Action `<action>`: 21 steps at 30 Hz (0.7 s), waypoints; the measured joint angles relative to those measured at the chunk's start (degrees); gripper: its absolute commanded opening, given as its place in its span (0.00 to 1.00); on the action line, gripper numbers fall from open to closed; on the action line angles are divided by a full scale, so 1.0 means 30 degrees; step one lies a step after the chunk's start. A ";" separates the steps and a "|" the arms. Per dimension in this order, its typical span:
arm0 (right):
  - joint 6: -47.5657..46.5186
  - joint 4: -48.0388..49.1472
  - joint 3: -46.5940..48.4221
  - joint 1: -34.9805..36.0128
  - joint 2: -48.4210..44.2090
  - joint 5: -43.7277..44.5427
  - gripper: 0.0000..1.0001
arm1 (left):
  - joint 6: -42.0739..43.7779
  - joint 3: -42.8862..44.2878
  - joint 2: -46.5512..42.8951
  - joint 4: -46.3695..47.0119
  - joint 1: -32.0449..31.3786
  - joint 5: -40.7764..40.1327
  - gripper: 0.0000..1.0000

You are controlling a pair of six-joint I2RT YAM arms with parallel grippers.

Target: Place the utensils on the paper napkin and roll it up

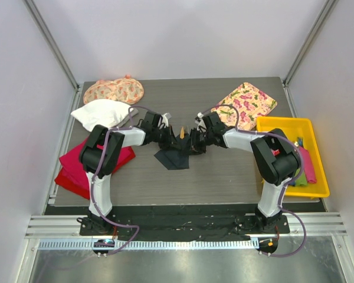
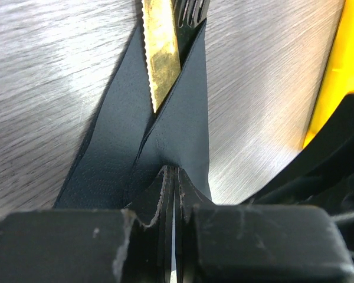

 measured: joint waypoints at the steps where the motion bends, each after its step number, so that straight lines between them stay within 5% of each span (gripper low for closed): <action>1: 0.0007 -0.0066 0.0000 0.0175 0.0000 0.0051 0.19 | -0.0131 -0.0007 0.0000 0.0007 0.0015 -0.0007 0.04; 21: -0.1362 -0.0750 -0.0080 0.1858 0.0670 0.3184 0.08 | -0.0874 -0.0211 -0.0124 0.0036 0.0175 -0.0175 0.08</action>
